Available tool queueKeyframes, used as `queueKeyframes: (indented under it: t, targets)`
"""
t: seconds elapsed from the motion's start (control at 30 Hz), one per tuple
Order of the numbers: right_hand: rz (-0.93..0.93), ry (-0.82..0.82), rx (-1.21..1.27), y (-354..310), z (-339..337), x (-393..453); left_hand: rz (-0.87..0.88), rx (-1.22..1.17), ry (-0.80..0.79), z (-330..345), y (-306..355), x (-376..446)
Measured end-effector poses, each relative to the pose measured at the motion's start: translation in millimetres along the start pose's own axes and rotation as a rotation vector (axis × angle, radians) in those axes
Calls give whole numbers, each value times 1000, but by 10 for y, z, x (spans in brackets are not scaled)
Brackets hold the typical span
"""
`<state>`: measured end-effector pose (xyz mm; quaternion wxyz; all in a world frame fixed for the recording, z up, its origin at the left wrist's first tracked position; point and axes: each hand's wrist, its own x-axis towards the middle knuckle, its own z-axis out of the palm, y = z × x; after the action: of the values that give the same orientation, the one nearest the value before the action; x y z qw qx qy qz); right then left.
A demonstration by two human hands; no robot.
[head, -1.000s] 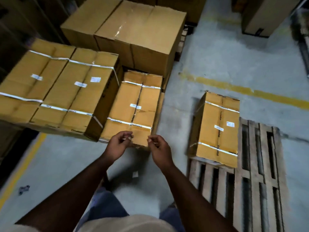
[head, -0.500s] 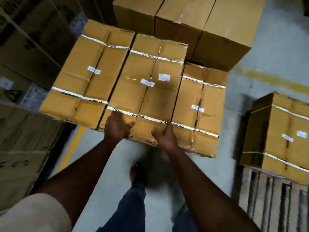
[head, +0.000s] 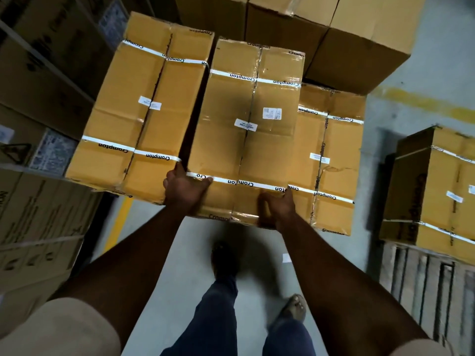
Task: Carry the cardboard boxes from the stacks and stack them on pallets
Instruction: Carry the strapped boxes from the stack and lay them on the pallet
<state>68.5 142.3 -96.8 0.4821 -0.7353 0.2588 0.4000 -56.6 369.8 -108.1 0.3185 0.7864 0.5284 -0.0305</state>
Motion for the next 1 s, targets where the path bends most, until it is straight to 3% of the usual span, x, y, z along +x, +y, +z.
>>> queueKeyframes:
  t: [0.13, 0.3, 0.47, 0.63, 0.83, 1.0]
  targets:
    - [-69, 57, -86, 88, -237, -83, 4, -145, -117, -41, -102, -42]
    - [-203, 116, -171, 482, -572, -479, -131, -376, -207, 11, -79, -569]
    - [-341, 159, -267, 805, -1064, -869, -19, -393, -192, 15, -70, -1352]
    - [-441, 114, -258, 1236, -1713, -1179, -25, -402, -84, 81, -111, -2307]
    - [-524, 86, -184, 1874, -2873, -1635, 26, -385, 15, 332, 185, -3693]
    - [-521, 210, -133, 2271, -4171, -1968, 112, -449, -61, 810, 790, -4762]
